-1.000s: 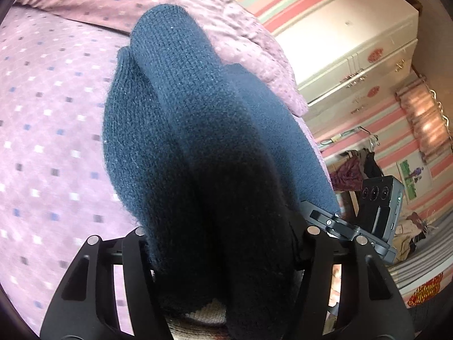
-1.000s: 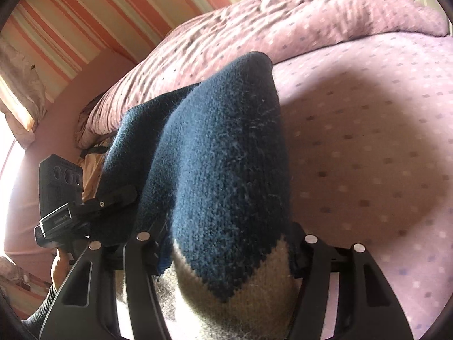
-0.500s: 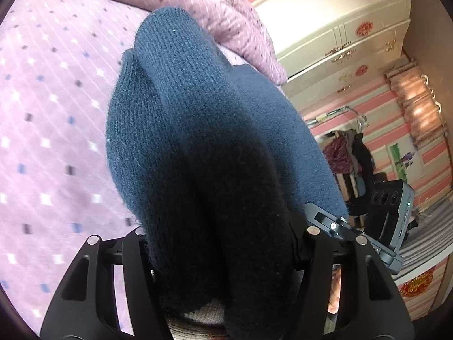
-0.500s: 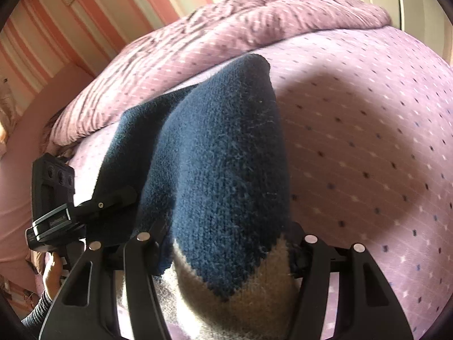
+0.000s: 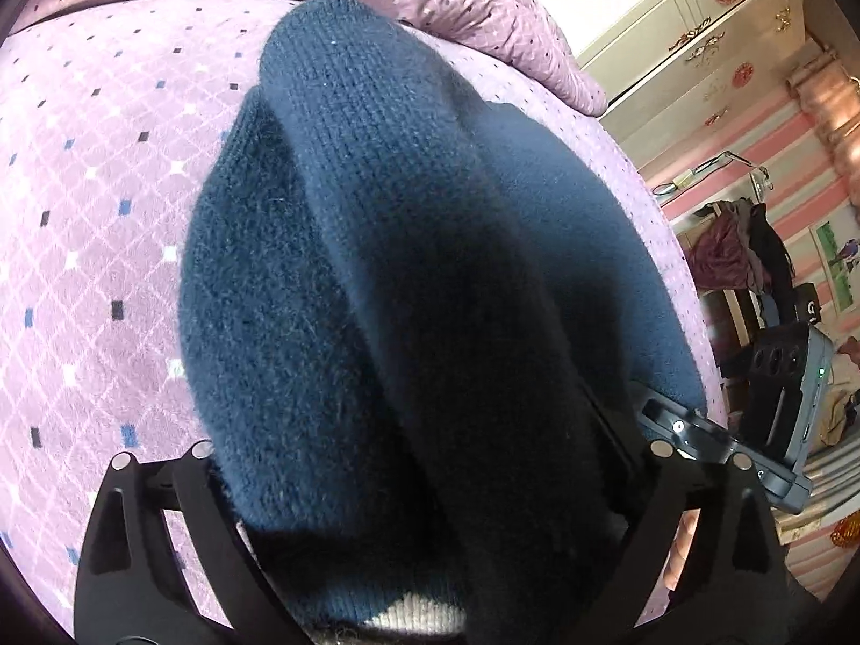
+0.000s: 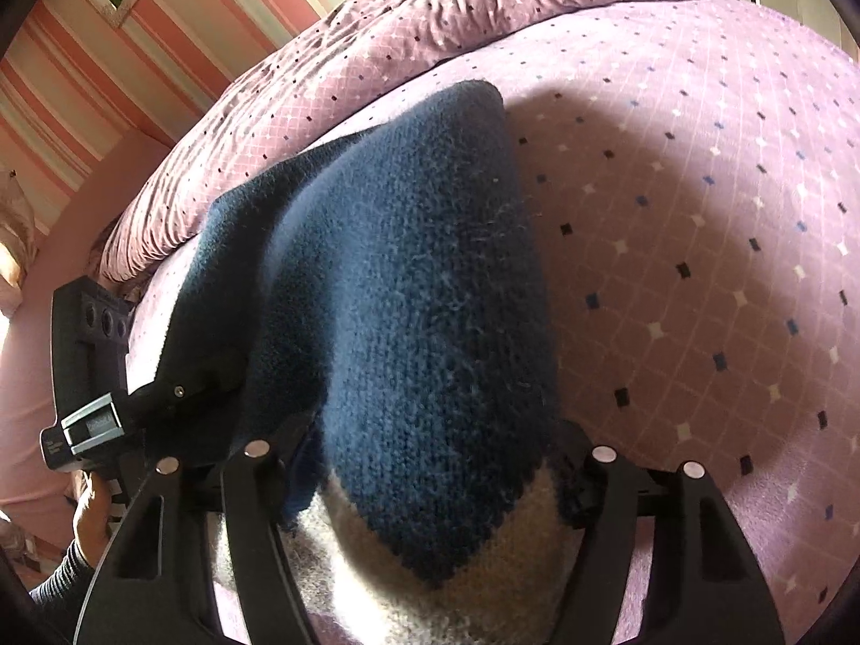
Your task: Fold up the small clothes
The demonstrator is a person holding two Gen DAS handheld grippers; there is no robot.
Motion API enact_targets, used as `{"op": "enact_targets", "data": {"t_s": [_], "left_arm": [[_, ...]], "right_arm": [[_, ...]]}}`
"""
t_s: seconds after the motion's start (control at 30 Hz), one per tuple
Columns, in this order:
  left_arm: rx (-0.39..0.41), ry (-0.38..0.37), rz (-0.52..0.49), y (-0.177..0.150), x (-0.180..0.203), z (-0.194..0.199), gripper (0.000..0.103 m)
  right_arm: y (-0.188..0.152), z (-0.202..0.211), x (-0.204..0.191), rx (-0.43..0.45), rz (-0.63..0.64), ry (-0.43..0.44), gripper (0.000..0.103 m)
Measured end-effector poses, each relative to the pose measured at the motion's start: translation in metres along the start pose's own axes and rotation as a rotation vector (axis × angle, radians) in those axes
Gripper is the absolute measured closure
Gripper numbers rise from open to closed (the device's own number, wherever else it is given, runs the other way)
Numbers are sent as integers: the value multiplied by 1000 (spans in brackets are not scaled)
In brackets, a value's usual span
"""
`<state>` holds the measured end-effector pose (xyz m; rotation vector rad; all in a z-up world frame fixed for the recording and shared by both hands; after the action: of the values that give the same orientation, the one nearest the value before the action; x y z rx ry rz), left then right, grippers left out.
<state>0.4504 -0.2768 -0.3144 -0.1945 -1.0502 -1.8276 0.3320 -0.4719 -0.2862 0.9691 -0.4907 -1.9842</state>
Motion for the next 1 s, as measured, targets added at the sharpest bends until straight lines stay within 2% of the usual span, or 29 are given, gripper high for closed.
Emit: {"op": "enact_targets", "data": {"t_s": [0.2, 0.27, 0.53, 0.63, 0.77, 0.83, 0.9, 1.0], "left_arm": [[-2, 2, 32, 3, 6, -2, 8], [-8, 17, 35, 3, 3, 6, 5], [33, 182, -76, 24, 11, 42, 3], [73, 213, -121, 37, 22, 59, 3], [110, 323, -205, 52, 31, 77, 3], [119, 360, -243, 53, 35, 83, 3], [129, 388, -281, 54, 42, 88, 3], [145, 406, -307, 55, 43, 101, 3]], "right_arm": [[4, -6, 4, -11, -28, 26, 33], [5, -4, 5, -24, -42, 37, 33], [15, 0, -4, -54, -28, 36, 30], [18, 4, -5, -62, -29, 37, 29], [22, 12, -6, -60, -2, 21, 27], [29, 22, -5, -25, 30, -2, 27], [40, 36, -8, 33, 71, -30, 18], [57, 63, -24, 151, 216, -113, 6]]}}
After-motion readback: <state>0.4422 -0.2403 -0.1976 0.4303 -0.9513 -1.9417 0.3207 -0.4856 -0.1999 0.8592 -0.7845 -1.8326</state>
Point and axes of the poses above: each gripper's, at about its wrist camera, not at the fingertips, and z roughly against the way its jaws point, x to its right, y to its top, the point moved 4 cm from there along -z, roughly the way its jaws point, and after that the axes turned 15 degrees about x, right-handed, at the moved point
